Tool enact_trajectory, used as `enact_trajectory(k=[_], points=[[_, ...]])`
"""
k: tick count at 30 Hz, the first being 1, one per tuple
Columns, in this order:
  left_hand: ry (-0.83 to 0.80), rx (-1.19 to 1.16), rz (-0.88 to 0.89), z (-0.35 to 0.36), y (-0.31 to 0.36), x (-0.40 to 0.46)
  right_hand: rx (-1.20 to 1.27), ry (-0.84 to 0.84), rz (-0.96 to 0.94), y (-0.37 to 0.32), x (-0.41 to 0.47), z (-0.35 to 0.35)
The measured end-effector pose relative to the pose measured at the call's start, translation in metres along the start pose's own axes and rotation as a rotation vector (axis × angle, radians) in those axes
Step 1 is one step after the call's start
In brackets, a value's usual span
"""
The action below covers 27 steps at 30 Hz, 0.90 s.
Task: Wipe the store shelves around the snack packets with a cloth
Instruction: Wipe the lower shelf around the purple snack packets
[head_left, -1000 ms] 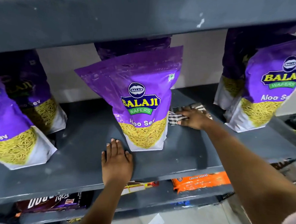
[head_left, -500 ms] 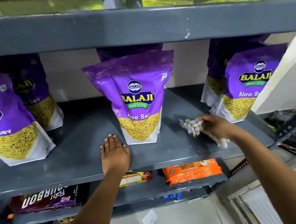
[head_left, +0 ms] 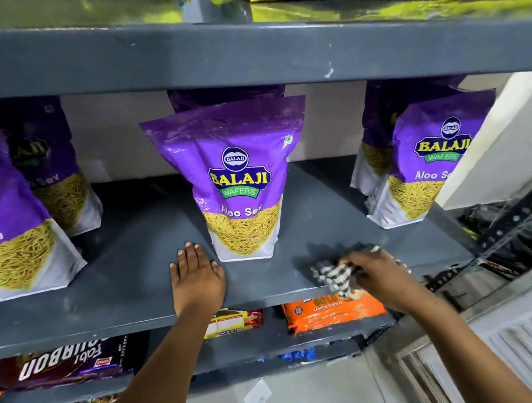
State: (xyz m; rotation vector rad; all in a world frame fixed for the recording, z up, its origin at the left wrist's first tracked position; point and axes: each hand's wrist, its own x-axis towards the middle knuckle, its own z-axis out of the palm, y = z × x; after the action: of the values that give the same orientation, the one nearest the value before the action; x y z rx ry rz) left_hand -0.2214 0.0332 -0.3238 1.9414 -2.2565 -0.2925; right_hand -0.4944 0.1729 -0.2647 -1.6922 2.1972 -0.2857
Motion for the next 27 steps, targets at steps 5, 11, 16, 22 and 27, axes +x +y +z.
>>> enact_trajectory(k=[5,11,16,22,27], points=[[-0.011,-0.006,-0.006,0.001,0.000,0.001,-0.096,-0.006,-0.191,-0.088,0.009,0.033],[-0.003,-0.010,0.000,0.001,0.000,0.001,-0.025,0.004,-0.116,-0.029,-0.016,0.041],[-0.004,0.000,-0.007,0.004,0.000,0.003,0.056,0.132,-0.023,-0.024,-0.027,0.028],[0.003,-0.009,0.009,0.002,-0.002,0.001,-0.102,0.093,0.009,-0.071,0.002,0.040],[0.018,-0.006,-0.012,0.004,-0.001,0.004,-0.129,0.129,0.338,-0.025,-0.006,0.001]])
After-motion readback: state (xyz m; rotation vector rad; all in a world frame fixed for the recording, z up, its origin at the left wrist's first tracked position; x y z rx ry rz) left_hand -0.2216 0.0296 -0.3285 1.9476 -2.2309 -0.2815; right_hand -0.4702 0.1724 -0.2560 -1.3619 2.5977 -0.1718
